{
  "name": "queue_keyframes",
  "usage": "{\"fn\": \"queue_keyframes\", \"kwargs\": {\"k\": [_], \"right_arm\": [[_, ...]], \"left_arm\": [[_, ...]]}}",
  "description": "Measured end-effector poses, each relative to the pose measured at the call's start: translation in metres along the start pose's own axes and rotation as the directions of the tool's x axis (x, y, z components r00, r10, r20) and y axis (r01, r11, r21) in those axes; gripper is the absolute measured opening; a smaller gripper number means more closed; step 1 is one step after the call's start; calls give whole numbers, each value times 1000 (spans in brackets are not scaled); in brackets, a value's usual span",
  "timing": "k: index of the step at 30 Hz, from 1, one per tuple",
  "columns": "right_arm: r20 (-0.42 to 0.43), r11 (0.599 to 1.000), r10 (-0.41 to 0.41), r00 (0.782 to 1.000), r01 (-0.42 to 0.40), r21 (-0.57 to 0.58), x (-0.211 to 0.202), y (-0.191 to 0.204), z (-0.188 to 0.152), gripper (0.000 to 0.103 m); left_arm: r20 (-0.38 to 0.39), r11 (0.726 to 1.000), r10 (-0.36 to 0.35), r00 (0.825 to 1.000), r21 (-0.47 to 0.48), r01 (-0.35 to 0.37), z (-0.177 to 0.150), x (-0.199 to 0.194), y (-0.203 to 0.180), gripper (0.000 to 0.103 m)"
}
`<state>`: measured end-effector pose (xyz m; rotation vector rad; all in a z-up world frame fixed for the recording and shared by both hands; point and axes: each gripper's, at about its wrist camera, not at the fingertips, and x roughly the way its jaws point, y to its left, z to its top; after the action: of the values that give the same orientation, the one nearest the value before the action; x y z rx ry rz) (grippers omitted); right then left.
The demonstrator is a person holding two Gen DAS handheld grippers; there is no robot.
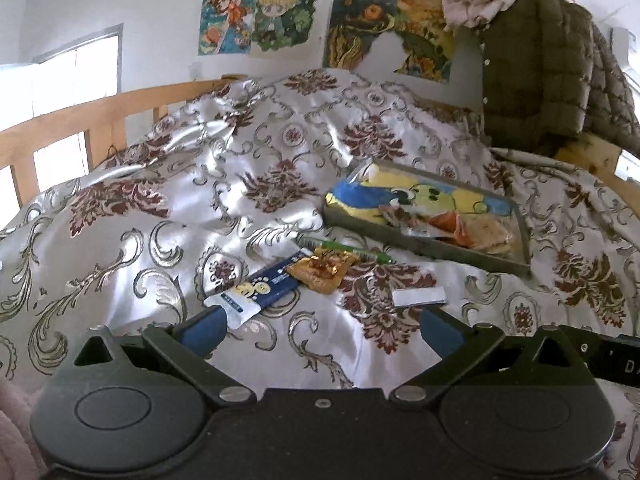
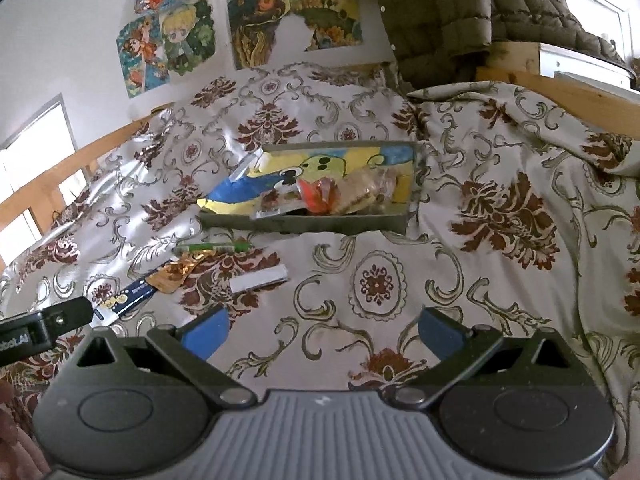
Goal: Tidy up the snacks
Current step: 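Open both tools and lift them back from the tray, then lower the left tool onto the blue Ca stick while the right tool approaches the yellow duck-snack packet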
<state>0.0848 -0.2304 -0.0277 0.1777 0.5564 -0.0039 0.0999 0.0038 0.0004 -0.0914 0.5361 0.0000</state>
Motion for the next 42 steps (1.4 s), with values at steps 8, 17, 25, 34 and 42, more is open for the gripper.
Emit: {"fn": "queue_keyframes", "kwargs": {"k": [8,17,25,34,42], "right_arm": [[-26,998,1,1000,-3,-65,8,13,-2,103],[-63,993,37,997,-44,-107,21,22,-4,103],[-76,981,85,993,-97,-169,42,34,0,103],[-116,969,105,988,-128,-211,61,43,1,103],[-135,956,121,983,-153,-252,75,52,5,103]], "left_arm": [[-94,997,53,994,-48,-58,2,13,11,102],[-248,994,92,964,-27,-102,10,45,19,102],[-284,995,93,954,64,-78,26,72,19,102],[-253,976,113,961,208,-60,50,102,26,102],[-289,981,75,954,192,-19,56,128,43,102]]}}
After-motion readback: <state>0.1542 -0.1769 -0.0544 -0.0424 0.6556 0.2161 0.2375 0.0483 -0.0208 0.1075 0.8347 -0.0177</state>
